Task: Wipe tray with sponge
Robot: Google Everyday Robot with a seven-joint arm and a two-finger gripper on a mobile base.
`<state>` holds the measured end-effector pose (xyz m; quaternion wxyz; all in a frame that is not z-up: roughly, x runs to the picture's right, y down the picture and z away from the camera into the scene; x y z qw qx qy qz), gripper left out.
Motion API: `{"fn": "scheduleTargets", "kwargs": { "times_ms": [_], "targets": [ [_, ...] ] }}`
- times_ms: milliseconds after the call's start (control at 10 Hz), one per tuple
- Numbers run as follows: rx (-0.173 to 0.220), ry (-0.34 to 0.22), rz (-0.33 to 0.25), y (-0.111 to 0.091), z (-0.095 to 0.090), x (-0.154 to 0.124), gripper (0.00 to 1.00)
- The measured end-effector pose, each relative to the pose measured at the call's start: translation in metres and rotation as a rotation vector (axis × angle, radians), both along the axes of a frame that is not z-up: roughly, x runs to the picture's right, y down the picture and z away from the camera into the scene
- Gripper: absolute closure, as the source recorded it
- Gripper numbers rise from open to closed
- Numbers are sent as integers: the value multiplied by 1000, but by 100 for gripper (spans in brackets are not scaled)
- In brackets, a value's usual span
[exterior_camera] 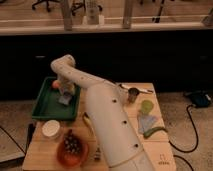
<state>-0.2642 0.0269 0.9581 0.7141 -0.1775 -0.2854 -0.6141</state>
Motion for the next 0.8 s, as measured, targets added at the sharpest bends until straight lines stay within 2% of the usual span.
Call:
{"fn": "scheduleTargets", "kwargs": {
  "times_ms": [400,500,800],
  "targets": [
    [-25,-111,-77,9,-6,-41,97],
    [-37,-154,-116,19,-15,-49,97],
    [-49,-215,-169,34,-37,-49,97]
  ]
}}
